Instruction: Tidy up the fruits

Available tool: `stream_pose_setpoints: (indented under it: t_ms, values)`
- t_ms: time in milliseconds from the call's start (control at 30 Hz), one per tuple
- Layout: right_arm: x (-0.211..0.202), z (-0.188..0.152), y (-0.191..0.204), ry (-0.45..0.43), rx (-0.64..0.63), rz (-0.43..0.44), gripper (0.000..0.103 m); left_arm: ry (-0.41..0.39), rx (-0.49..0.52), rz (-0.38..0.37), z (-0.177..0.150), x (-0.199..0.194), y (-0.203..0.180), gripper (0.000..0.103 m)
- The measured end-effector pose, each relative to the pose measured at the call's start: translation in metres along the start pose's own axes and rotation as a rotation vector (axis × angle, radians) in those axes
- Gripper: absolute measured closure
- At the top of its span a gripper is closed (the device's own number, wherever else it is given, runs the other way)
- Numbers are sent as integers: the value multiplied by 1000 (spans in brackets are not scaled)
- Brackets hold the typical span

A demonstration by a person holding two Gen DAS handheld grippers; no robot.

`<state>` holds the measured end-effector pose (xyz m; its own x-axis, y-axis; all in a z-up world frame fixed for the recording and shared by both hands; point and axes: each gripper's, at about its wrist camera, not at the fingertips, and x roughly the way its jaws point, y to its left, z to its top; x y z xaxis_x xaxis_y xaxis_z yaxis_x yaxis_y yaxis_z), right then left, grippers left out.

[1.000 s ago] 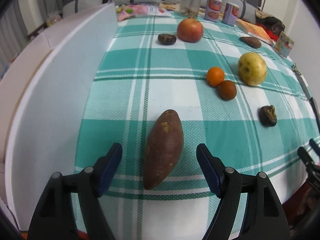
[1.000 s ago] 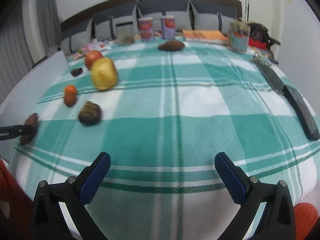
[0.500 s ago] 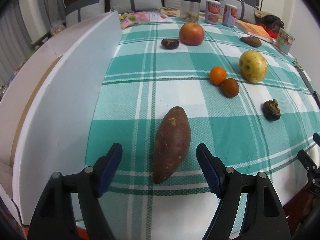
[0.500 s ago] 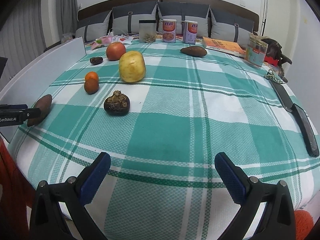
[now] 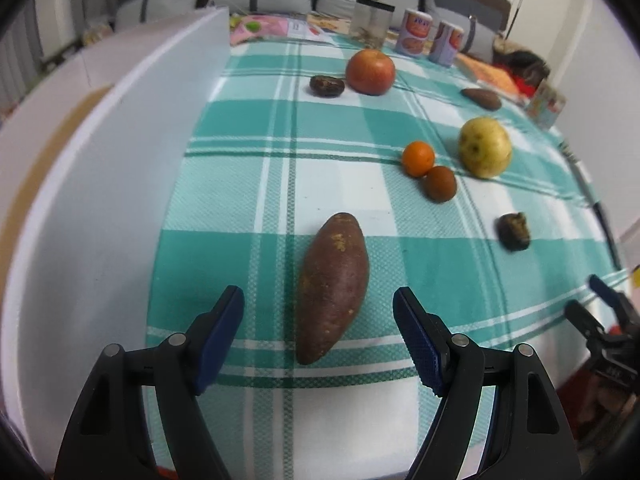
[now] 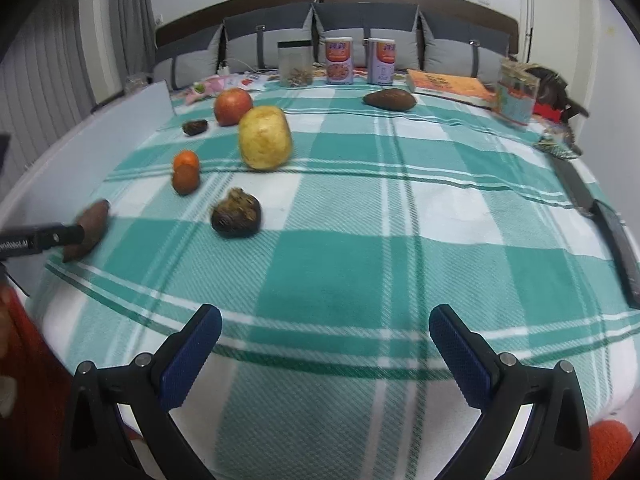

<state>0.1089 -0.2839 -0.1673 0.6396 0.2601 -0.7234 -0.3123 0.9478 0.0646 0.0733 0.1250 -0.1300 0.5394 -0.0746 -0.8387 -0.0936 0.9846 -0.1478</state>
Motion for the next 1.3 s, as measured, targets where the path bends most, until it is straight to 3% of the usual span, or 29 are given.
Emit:
stream_pose_setpoints:
  t_ms: [133,267,433,500,567,633,700,733,933,1033,1167,1300]
  values:
    - [13,26,7,35,1,122,0,24,15,-46,3,6,5,24]
    - [40,55,31,126,-82,215,12,100,83,-59,8,23,-7,24]
    - [69,80,51,205,-137,215,16,116,119,-6,12,32,-17,29]
    - [76,83,50,242,-107,226,25,124,129,26,13,34,-18,41]
    - [77,83,50,257,-96,235,29,127,138,41,14,34,-18,45]
    - [78,82,53,264,-111,234,37,123,140,40,13,34,-16,47]
    - [81,81,56,284,-126,219,59,120,134,10,13,32,-16,64]
    - [83,80,57,290,-128,209,62,120,131,5,14,32,-16,63]
    - [81,81,53,305,-85,230,62,102,64,-22,15,26,-12,64]
    - [66,87,51,302,-31,283,62,66,0,-92,20,3,-8,64]
    - [34,120,77,273,-25,397,62,-31,-83,-223,43,-64,7,64]
    - [-1,163,143,228,-106,524,62,-129,-140,-222,63,-124,47,64]
